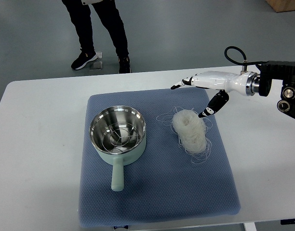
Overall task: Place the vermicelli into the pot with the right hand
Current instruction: 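Reach the right hand over the white vermicelli bundle and lower it, then close the right hand fingers around the vermicelli bundle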
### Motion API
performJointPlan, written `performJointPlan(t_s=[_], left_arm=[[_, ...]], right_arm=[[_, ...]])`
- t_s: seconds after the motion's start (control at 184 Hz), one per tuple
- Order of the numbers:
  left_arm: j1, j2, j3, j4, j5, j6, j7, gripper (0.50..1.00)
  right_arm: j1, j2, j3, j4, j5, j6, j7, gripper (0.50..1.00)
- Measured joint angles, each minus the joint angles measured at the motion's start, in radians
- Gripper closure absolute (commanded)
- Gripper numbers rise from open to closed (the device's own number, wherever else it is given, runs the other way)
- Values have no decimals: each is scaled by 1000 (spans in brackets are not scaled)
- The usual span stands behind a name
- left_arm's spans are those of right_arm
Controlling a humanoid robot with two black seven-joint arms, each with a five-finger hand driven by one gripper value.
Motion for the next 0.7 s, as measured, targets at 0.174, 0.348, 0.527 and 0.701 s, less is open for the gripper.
performJointPlan(t_s=[0.174, 0.348, 0.527, 0.701], left_arm=[[-8, 0, 0, -1, 1, -2, 0, 500], [-21, 0, 1, 0, 1, -2, 0, 500], [-43, 0, 4, 7, 1, -2, 0, 500], [-53, 0, 4, 9, 0, 0, 0, 500]], right_arm=[[-6, -7, -16, 2, -72, -3, 27, 581], [-32, 4, -35, -3, -169, -7, 36, 581], [-67, 22, -50, -8, -205, -8, 37, 581], [-83, 33, -62, -28, -283, -15, 41, 583]])
